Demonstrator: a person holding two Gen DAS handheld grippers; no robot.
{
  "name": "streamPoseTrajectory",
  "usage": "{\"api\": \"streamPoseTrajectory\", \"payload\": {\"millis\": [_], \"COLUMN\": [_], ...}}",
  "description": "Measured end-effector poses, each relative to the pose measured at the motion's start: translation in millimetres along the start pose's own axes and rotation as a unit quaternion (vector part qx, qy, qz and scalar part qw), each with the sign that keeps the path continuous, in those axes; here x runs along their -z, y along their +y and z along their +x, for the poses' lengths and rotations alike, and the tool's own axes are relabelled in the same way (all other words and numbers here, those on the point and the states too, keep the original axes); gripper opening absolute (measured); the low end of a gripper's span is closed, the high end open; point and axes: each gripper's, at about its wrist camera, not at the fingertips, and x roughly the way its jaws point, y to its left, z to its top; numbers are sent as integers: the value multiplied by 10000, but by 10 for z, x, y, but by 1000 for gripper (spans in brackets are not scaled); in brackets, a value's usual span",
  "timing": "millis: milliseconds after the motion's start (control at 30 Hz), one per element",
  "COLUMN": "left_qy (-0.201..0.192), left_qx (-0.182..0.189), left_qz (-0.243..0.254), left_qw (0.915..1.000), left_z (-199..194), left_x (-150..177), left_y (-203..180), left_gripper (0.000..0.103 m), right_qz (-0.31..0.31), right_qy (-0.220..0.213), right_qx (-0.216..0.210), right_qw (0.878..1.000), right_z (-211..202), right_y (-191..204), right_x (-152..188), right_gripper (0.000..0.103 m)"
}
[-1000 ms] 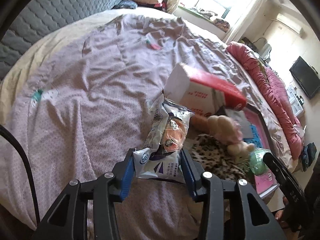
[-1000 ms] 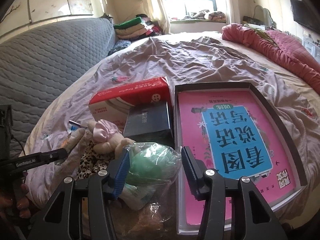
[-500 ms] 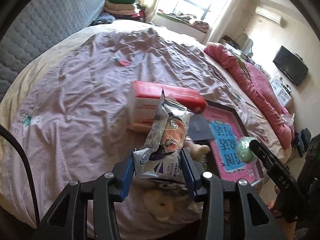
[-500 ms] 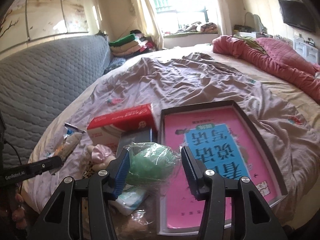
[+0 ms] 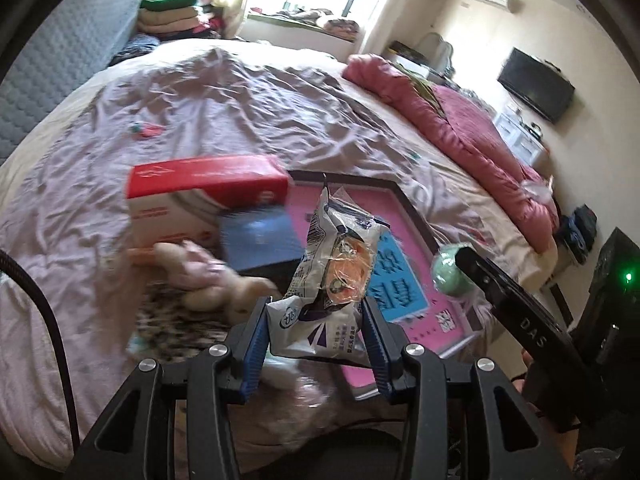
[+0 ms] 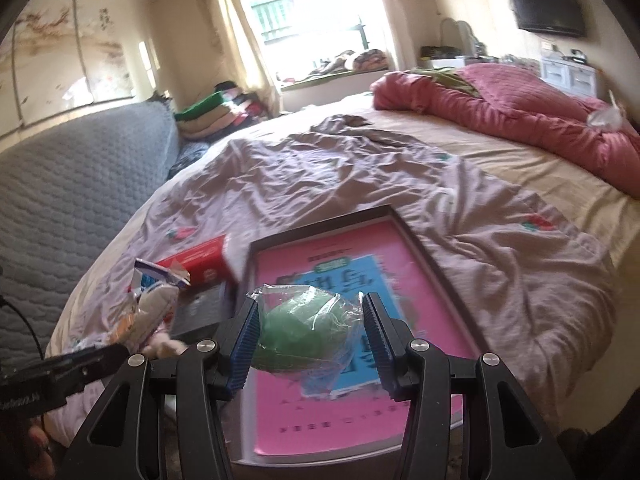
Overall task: Organize soft objects
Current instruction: 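Carry the packet over the pink tray with the left gripper while the right grasps the green ball bag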
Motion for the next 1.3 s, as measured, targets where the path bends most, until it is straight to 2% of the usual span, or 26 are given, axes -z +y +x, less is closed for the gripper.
{"api": "streamPoseTrajectory", "payload": {"millis": [300,500,767,1300], "left_qy": [390,744,997,1115], "left_qx": [-12,-83,-127,-234], "left_qz": [431,652,713,652], "left_qw": [9983,9951,9924,9913], "left_z": [388,643,825,967], "left_x": [92,239,326,340], "left_y": [-454,-623,-637,-647], "left_gripper": [45,45,45,45], "right_qz": [177,247,326,267], "right_qy": [114,371,577,780], "right_qx": [265,399,461,657], "right_qw": [9994,9982,9967,9944], "right_z": [47,166,283,394], "right_y": [-329,-481,-592,-656], "right_x": [57,140,233,305], "right_gripper": [53,53,53,53]}}
